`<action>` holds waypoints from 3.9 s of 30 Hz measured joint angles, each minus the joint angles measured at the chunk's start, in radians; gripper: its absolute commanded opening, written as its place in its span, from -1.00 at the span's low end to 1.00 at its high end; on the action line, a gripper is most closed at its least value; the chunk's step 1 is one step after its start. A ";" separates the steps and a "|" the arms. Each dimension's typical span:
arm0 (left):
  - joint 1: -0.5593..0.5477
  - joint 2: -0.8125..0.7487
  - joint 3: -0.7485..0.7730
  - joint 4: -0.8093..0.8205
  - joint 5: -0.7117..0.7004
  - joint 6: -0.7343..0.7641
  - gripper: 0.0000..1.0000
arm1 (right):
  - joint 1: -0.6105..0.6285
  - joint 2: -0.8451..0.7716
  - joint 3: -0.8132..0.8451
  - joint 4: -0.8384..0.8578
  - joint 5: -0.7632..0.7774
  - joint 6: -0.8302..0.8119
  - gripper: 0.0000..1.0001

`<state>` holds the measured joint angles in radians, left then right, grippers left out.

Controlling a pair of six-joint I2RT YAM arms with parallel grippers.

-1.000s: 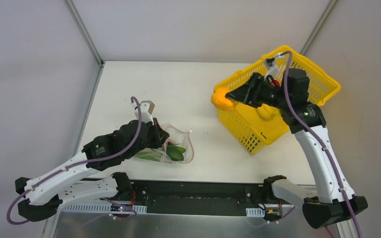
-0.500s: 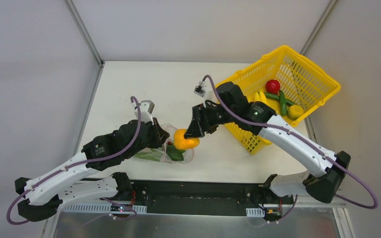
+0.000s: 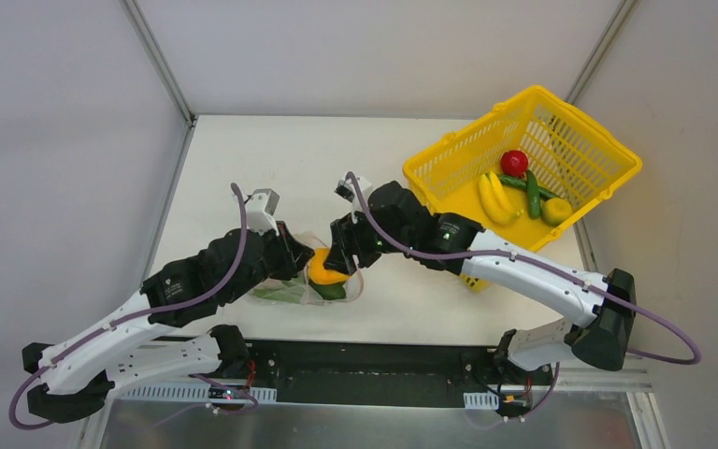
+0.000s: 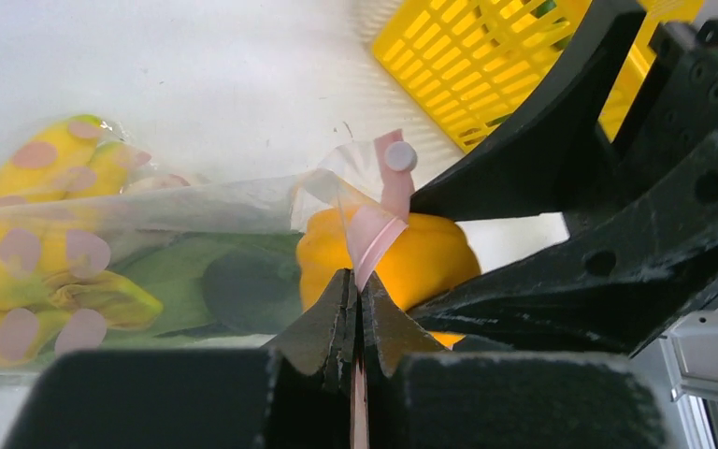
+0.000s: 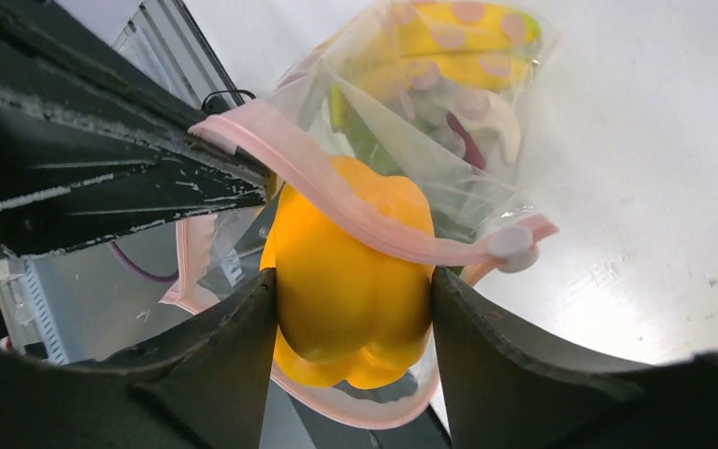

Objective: Place the food in the zip-top bag and seal the zipper
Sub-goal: Place the fake vegetable in the zipper food storage bag, then pick up the fake vegetable from the bin.

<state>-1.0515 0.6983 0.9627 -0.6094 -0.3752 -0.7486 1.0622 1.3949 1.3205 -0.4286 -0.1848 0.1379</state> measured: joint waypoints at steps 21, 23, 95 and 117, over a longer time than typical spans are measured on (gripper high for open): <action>0.006 -0.159 -0.024 0.003 -0.118 -0.050 -0.97 | 0.097 -0.153 -0.140 0.332 0.075 -0.069 0.60; 0.006 -0.190 -0.044 0.004 -0.145 -0.058 -0.97 | 0.097 -0.222 -0.141 0.332 0.114 -0.074 0.58; 0.006 -0.154 -0.032 -0.032 -0.146 0.085 -0.96 | -0.835 0.219 -0.194 -0.566 0.389 0.124 -0.03; 0.006 -0.130 -0.032 -0.032 -0.150 0.056 -0.97 | -0.820 -0.010 -0.096 -0.340 0.330 0.150 -0.15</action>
<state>-1.0451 0.5686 0.9306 -0.6418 -0.5255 -0.6922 0.2420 1.3846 1.2247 -0.7685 0.1455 0.2878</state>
